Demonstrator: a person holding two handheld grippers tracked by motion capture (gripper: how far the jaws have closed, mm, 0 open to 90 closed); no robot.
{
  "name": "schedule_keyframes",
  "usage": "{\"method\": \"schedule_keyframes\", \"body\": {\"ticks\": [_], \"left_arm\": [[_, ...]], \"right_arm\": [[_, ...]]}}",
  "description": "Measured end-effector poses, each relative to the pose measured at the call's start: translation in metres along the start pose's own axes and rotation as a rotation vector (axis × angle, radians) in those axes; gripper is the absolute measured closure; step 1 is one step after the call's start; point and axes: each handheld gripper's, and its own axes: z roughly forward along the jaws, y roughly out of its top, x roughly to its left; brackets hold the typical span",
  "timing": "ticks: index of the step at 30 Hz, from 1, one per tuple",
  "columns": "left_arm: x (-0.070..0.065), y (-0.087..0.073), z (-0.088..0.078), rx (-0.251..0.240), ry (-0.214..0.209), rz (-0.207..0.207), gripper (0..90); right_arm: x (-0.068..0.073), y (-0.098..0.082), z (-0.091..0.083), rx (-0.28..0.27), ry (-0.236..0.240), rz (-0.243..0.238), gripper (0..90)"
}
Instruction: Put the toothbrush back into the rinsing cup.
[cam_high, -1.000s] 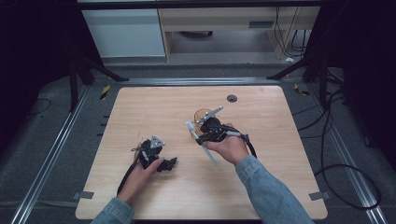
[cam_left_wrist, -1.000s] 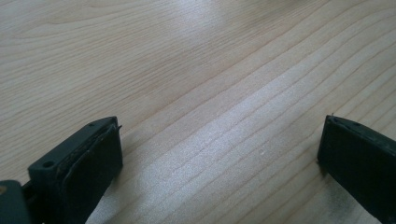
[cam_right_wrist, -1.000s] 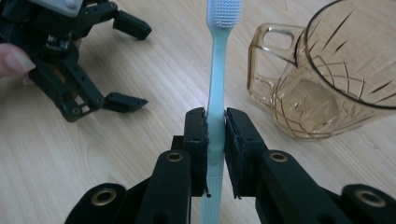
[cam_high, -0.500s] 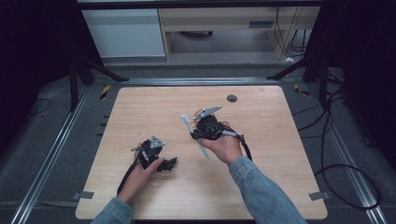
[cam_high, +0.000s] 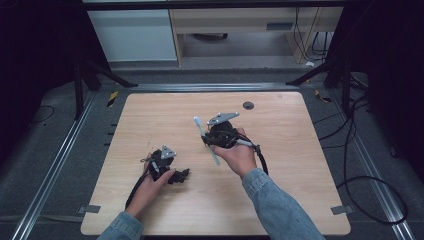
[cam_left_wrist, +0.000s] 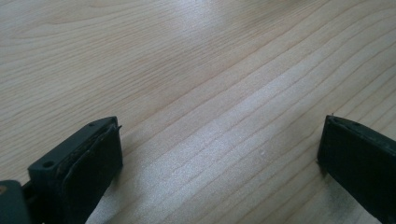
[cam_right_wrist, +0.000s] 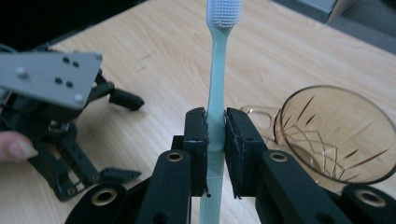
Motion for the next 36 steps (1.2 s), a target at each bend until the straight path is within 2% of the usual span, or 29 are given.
{"method": "schedule_keyframes", "body": {"ticks": [1, 2, 4, 8, 9, 23, 31, 36], "left_arm": [[0.0, 0.0, 0.0, 0.0, 0.0, 0.0, 0.0], [0.0, 0.0, 0.0, 0.0, 0.0, 0.0, 0.0], [0.0, 0.0, 0.0, 0.0, 0.0, -0.001, 0.0], [0.0, 0.0, 0.0, 0.0, 0.0, -0.001, 0.0], [0.0, 0.0, 0.0, 0.0, 0.0, -0.001, 0.0], [0.0, 0.0, 0.0, 0.0, -0.001, 0.0, 0.0], [0.0, 0.0, 0.0, 0.0, -0.001, 0.001, 0.0], [0.0, 0.0, 0.0, 0.0, 0.0, 0.0, 0.0]], "right_arm": [[0.0, 0.001, 0.0, -0.011, -0.004, 0.003, 79.3], [0.001, 0.003, -0.002, -0.047, -0.01, 0.008, 79.3], [0.001, 0.004, -0.003, -0.059, -0.012, 0.008, 79.3], [0.004, 0.008, -0.005, -0.117, -0.025, 0.011, 79.3], [0.004, 0.01, -0.007, -0.147, -0.035, 0.009, 79.3], [0.007, 0.013, -0.008, -0.23, -0.076, 0.016, 79.3], [0.009, 0.017, -0.01, -0.338, -0.112, 0.017, 79.3], [0.01, 0.018, -0.011, -0.376, -0.125, 0.022, 79.3]]}}
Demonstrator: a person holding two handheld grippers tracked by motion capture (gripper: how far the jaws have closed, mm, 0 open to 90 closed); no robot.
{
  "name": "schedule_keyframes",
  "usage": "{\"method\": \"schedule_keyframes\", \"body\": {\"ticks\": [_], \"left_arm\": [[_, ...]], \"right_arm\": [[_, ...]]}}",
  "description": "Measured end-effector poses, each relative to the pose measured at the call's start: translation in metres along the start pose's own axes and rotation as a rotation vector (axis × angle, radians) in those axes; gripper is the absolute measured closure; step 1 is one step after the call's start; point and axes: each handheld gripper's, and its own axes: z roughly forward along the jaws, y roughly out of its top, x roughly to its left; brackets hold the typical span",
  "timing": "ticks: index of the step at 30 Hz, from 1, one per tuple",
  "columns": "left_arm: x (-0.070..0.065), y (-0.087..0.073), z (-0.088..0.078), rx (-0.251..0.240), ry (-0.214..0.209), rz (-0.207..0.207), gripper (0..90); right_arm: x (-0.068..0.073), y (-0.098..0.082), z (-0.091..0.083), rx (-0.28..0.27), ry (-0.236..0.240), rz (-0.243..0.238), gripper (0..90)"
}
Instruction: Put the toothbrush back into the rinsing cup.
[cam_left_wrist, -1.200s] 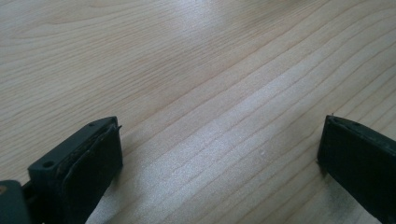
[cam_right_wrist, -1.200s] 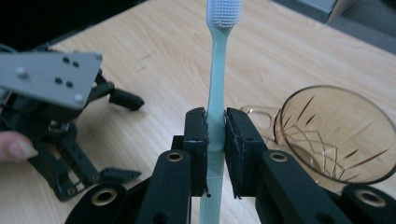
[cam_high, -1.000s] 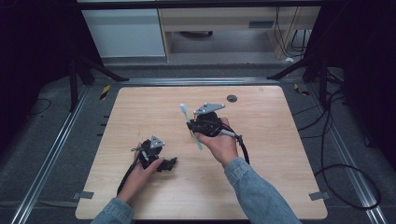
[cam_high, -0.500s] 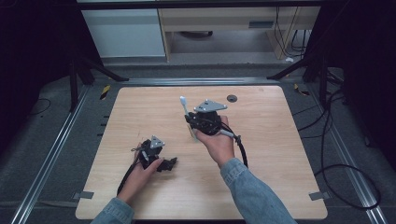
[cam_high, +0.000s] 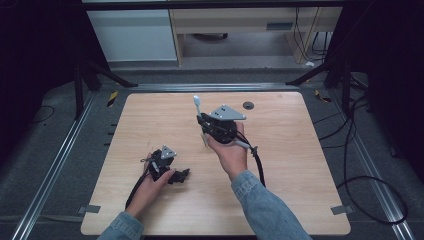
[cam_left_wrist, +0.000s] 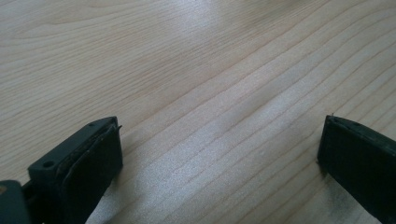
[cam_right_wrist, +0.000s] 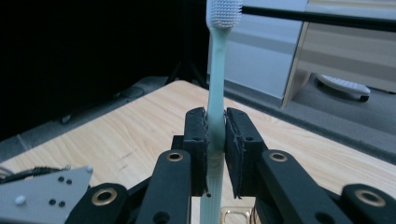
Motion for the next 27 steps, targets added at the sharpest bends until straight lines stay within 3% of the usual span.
{"method": "schedule_keyframes", "body": {"ticks": [6, 27], "left_arm": [[0.0, 0.0, 0.0, 0.0, 0.0, 0.0, 0.0], [-0.0001, 0.0, -0.0001, 0.001, 0.001, 0.001, 0.0]], "right_arm": [[0.0013, 0.0025, -0.0014, -0.05, -0.029, 0.007, 79.3], [-0.0022, 0.0034, 0.0052, -0.156, -0.057, 0.01, 79.3]]}}
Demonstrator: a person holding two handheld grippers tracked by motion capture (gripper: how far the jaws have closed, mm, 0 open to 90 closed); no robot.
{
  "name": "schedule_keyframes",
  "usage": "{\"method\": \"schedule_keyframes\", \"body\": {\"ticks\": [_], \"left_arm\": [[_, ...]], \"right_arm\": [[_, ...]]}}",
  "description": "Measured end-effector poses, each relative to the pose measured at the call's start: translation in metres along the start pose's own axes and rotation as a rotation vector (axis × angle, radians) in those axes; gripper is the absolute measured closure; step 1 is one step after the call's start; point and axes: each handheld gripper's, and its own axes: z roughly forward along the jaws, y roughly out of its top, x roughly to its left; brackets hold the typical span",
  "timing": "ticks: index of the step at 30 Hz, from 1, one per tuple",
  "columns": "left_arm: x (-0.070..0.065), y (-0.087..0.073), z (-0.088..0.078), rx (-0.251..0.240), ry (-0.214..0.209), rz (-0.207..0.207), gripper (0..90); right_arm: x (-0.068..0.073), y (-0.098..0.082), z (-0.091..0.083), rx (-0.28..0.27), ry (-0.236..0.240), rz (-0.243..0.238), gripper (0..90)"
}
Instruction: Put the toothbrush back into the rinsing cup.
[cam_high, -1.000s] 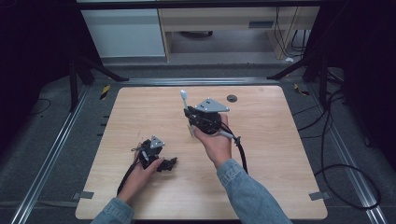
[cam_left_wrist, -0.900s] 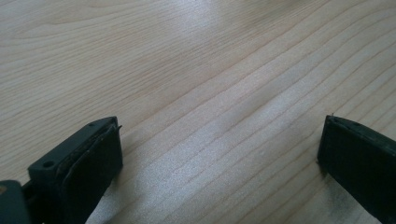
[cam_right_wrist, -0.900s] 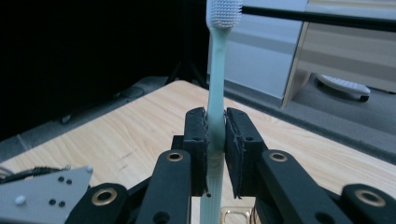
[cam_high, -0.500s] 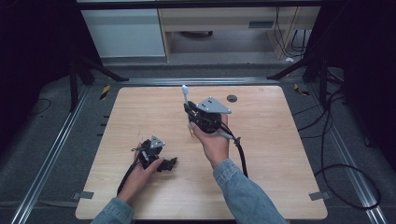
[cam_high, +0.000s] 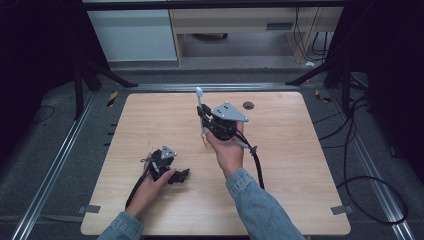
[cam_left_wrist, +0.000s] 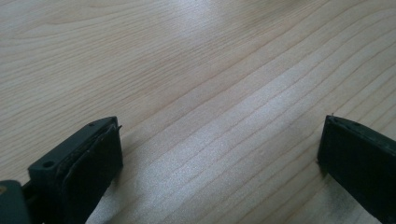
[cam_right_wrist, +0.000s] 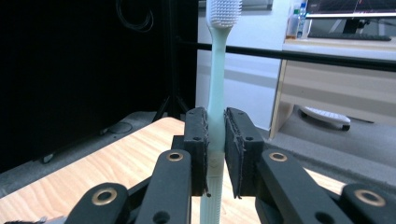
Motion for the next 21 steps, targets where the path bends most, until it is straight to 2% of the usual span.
{"method": "schedule_keyframes", "body": {"ticks": [10, 18, 21], "left_arm": [[0.0, 0.0, 0.0, -0.001, -0.001, -0.001, 0.0], [0.0, 0.0, 0.0, -0.002, -0.001, -0.001, 0.0], [0.0, 0.0, 0.0, -0.001, -0.001, -0.001, 0.0]], "right_arm": [[0.0, -0.008, 0.009, -0.016, -0.014, -0.014, 79.4], [0.001, -0.014, 0.014, -0.024, -0.025, -0.064, 79.4], [0.0, -0.017, 0.015, -0.024, -0.028, -0.064, 79.3]]}}
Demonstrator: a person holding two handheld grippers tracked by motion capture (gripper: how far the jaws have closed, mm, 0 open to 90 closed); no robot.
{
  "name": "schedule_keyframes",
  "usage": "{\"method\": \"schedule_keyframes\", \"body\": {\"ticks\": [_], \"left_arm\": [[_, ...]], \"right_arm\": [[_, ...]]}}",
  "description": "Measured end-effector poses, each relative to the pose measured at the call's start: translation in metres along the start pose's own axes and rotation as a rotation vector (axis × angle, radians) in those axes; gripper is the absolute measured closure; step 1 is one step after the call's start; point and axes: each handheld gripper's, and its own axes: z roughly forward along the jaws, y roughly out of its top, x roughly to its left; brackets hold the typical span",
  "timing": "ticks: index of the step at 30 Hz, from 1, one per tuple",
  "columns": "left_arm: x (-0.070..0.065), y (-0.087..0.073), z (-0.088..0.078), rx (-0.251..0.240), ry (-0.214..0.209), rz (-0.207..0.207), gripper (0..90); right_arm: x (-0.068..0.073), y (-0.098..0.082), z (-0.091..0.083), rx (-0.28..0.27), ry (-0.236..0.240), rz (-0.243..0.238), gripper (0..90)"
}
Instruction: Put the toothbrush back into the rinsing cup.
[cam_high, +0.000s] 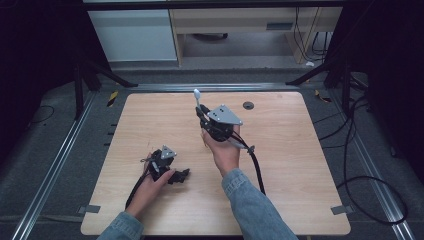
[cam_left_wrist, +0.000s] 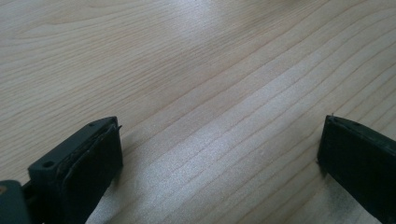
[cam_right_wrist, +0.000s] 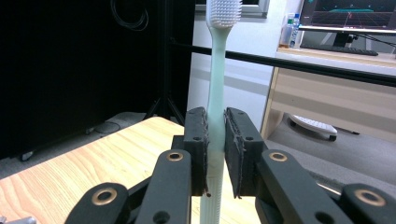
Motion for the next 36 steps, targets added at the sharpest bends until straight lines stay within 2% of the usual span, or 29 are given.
{"method": "schedule_keyframes", "body": {"ticks": [21, 36], "left_arm": [[0.0, 0.0, 0.0, 0.001, 0.001, 0.0, 0.0], [0.0, 0.0, 0.0, 0.005, -0.002, 0.002, 0.0]], "right_arm": [[-0.001, -0.012, 0.003, 0.008, -0.01, -0.012, 79.4], [-0.002, -0.025, 0.003, 0.033, -0.014, 0.003, 79.3]]}}
